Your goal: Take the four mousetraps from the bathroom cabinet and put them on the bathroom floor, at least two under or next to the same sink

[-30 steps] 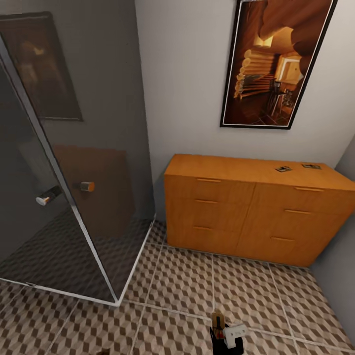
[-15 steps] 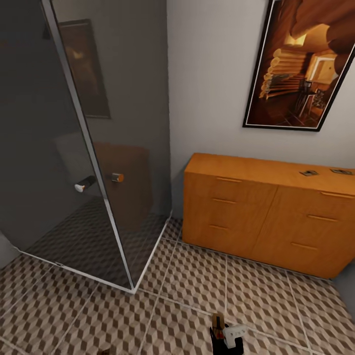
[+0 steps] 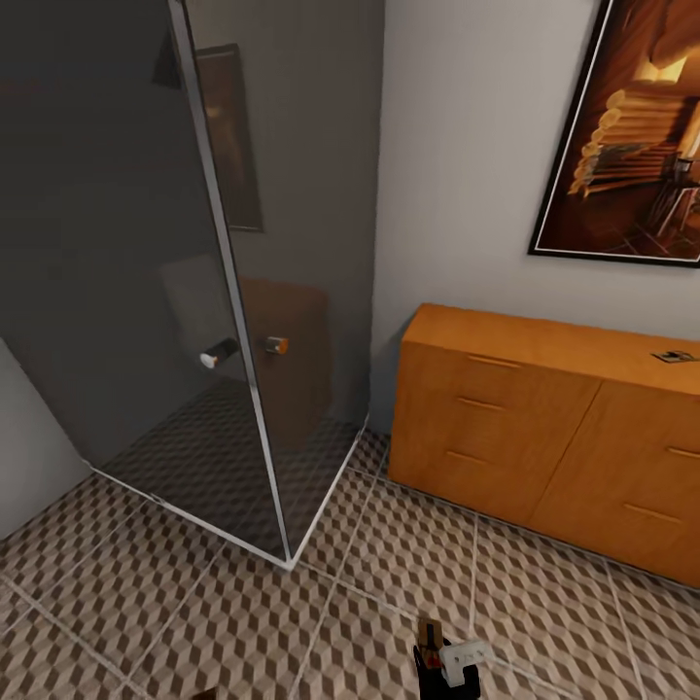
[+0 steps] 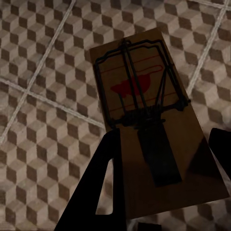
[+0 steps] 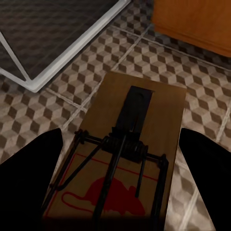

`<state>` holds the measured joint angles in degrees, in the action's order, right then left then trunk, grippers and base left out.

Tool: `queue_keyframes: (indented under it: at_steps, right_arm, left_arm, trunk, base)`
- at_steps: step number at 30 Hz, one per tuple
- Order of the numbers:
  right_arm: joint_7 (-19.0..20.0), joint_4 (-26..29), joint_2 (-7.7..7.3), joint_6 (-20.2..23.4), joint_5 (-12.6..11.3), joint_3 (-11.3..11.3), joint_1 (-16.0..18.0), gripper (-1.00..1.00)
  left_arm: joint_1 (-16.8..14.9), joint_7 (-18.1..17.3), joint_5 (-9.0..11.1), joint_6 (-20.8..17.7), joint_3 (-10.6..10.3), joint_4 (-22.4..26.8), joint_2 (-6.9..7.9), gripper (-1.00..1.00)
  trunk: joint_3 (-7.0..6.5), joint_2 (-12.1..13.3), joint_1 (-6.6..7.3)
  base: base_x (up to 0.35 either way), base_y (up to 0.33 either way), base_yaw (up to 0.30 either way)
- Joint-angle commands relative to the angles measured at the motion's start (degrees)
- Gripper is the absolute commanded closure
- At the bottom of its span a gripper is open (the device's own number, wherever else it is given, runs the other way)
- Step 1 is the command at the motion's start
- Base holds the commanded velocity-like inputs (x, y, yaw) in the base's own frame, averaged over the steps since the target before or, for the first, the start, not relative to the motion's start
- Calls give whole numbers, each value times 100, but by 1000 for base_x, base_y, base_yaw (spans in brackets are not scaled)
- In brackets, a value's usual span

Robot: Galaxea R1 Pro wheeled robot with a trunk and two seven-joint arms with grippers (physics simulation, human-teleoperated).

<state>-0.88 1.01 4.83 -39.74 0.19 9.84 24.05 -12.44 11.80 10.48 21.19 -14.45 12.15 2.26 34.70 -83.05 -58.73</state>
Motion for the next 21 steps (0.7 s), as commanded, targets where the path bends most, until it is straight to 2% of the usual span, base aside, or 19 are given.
queue_keyframes:
  at_steps: [1, 15, 21]
  right_arm:
    - [-9, -5, 0, -17, 4, 18, 4, 100]
    - [-10, -5, 0, -17, 0, 18, 4, 100]
    - [-9, -5, 0, -17, 1, 18, 4, 100]
  left_arm:
    - [-5, 24, 50, 17, -50, -2, 3, 100]
    - [-5, 24, 50, 17, -50, -24, 1, 100]
    - [-4, 24, 43, 17, -50, -100, -125, 100]
  trunk:
    - [5, -2, 0]
    - [5, -2, 0]
    - [5, -2, 0]
  base:
    - [0, 0, 243]
    - [0, 0, 243]
    - [0, 0, 243]
